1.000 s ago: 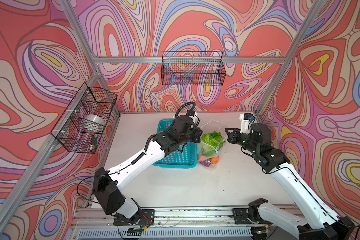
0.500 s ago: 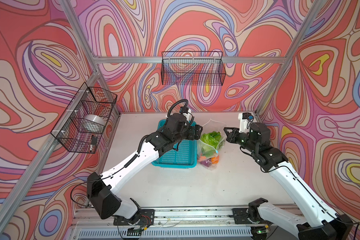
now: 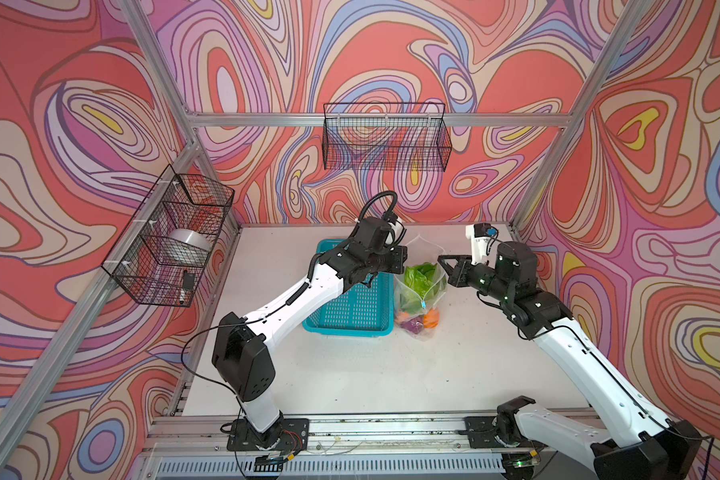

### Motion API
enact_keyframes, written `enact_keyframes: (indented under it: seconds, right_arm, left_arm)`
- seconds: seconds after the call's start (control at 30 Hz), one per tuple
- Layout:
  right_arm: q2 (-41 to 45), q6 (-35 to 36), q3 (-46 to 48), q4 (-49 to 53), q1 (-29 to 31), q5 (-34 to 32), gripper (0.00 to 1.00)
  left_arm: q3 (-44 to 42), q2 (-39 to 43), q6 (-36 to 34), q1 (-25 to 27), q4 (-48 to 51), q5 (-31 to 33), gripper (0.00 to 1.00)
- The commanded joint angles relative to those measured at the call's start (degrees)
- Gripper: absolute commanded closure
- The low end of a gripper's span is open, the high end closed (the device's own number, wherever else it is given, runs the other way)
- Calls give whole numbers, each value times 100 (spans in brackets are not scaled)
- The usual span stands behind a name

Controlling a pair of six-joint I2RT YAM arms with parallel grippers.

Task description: Place the food in the zip-top bag and seal the zipper

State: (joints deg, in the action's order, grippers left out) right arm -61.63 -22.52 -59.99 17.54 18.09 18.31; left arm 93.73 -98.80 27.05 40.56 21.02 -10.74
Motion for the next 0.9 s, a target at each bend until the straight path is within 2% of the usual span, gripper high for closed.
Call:
enact_keyframes:
  seconds: [0.0, 0.03, 0.1, 0.27, 0.33, 0.57, 0.87]
  right_arm:
    - [135, 315, -95, -83, 10, 233, 66]
    - [230, 343, -45, -129, 11, 252, 61]
    - [427, 395, 89, -229, 12, 348, 57]
    - [694, 451, 98, 112, 74, 845, 56]
    - [737, 514, 17, 455, 248, 841, 57]
    - [639, 374, -174, 1358, 1120, 259, 56]
    - [701, 296, 152, 1803, 2120, -609, 52]
  left_arm:
    - [247, -55, 155, -38, -185, 51, 100]
    - [238, -68, 217, -56, -252, 103, 100]
    - [206, -81, 327, -81, -333, 210, 100]
    - [-74, 9, 550, -119, -546, 336, 100]
    - [-207, 66, 615, -118, -752, 345, 100]
    - [-479, 133, 821, -118, -1062, 309, 100]
    - [-466, 138, 802, -127, -1057, 279, 100]
